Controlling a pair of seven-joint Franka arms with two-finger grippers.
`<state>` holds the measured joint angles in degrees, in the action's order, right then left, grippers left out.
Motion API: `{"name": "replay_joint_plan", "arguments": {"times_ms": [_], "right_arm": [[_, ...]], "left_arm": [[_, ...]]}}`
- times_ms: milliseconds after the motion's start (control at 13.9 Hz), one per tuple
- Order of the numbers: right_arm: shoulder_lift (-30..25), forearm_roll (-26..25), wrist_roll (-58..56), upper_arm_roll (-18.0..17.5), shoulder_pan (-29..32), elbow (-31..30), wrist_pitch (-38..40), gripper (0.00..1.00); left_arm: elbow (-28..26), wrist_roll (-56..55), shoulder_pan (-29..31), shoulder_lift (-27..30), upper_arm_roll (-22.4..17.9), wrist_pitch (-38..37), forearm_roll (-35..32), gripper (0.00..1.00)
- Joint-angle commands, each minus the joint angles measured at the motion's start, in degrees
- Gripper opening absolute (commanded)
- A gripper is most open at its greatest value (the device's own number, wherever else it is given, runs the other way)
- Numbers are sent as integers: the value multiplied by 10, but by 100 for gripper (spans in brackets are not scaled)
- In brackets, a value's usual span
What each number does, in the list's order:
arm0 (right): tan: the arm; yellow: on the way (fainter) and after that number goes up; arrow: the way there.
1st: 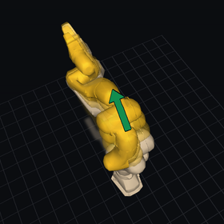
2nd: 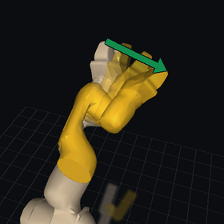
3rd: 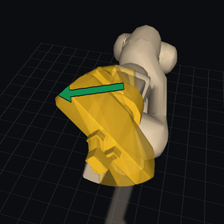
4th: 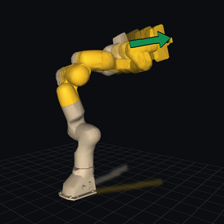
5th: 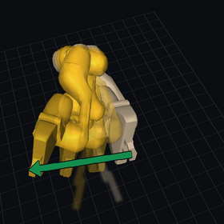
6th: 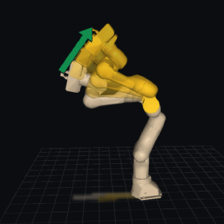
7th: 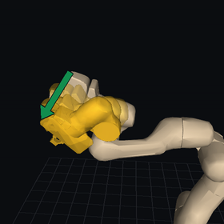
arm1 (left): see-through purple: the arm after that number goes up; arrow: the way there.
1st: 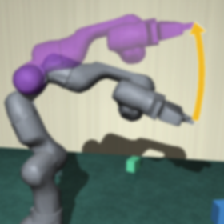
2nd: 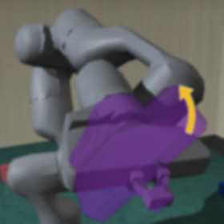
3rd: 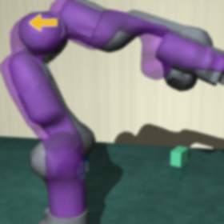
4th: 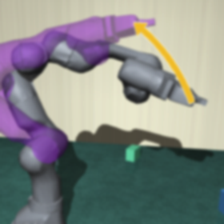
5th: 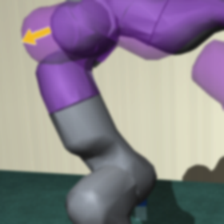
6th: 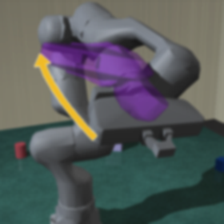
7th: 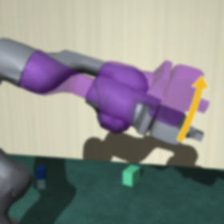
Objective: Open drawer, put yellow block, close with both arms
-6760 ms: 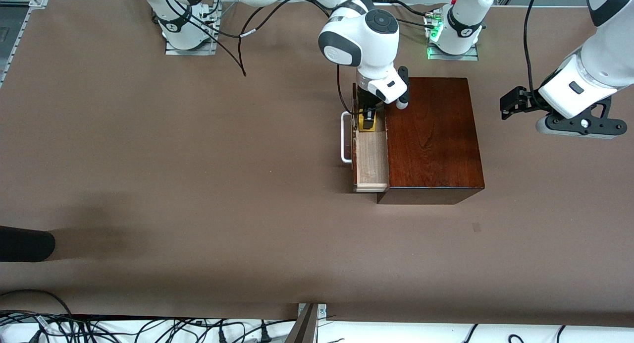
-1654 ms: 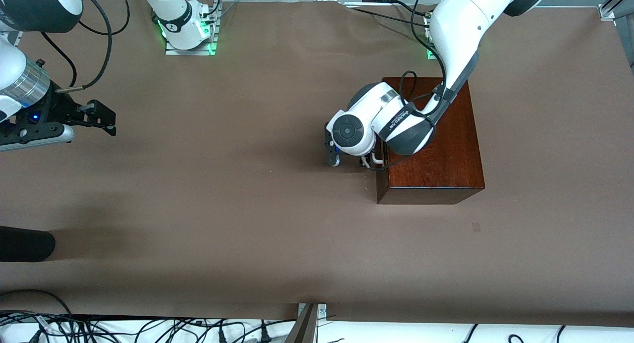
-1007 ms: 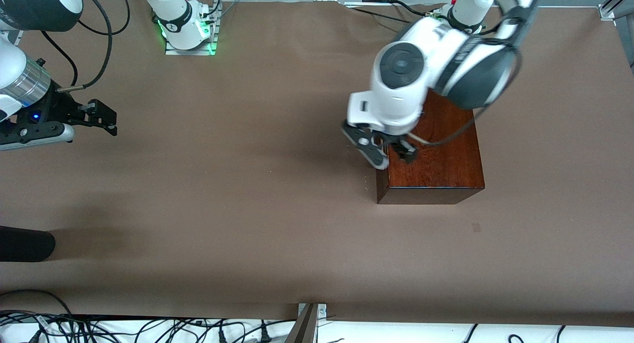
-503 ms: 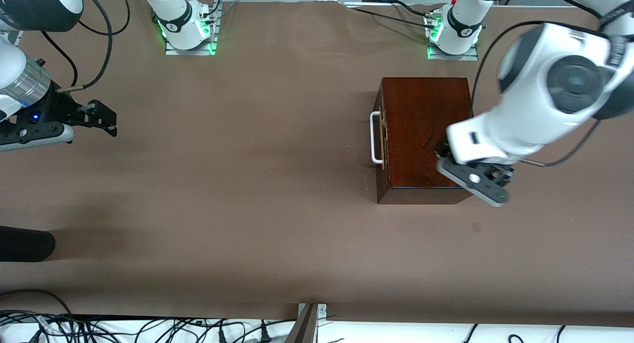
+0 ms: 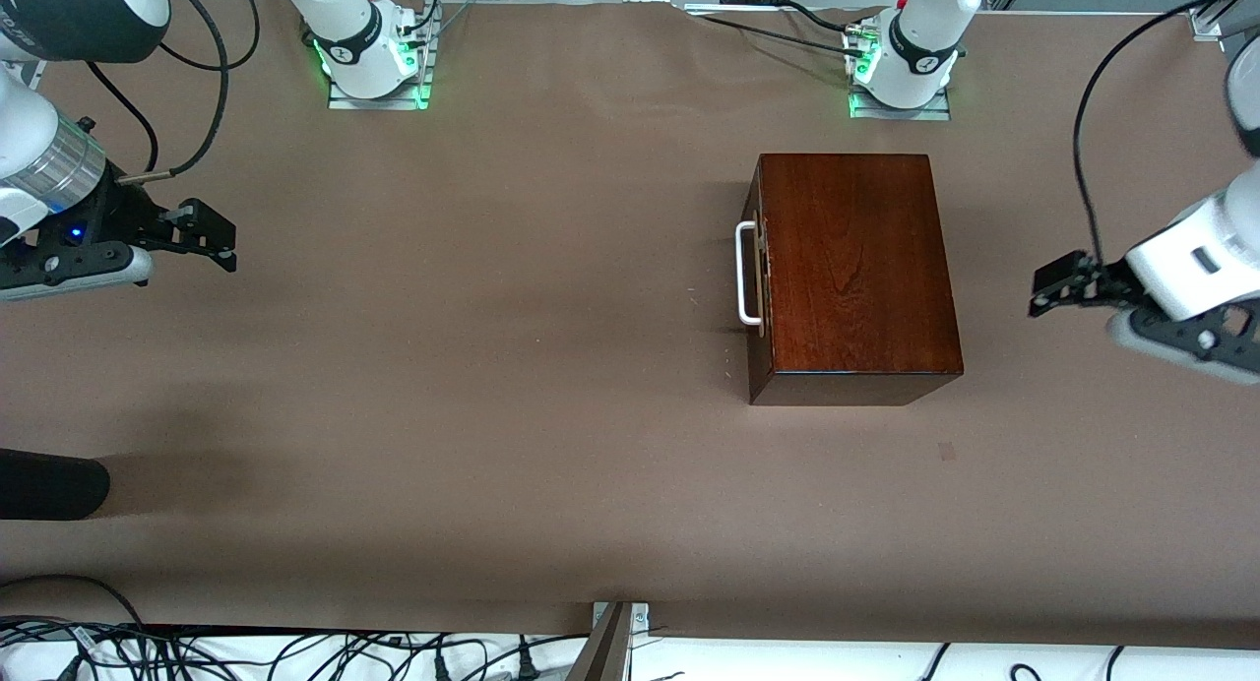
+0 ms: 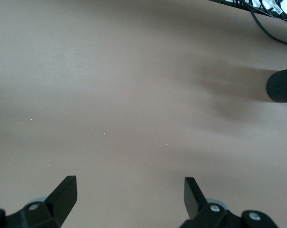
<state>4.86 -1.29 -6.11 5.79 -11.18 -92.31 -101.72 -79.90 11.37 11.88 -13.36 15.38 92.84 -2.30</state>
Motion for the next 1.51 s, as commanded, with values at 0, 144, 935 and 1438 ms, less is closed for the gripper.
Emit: {"name": "replay_joint_plan", "arguments": {"times_ms": [0,144,935,1438], "right_arm": [[-1,7,5,-2,0,3,-1,100],[-1,6,5,-2,0,3,0,100],[-5,7,11,-6,-2,2,15,100],[-6,7,11,-6,-2,2,18,100]], "left_arm": [[-112,-68,-47,96,-68,9,24,100],[-176,-115,-58,146,-80,8,22,100],[-185,-123,-131,152,-144,10,24,100],[-152,-123,-131,127,-140,-1,24,100]]}}
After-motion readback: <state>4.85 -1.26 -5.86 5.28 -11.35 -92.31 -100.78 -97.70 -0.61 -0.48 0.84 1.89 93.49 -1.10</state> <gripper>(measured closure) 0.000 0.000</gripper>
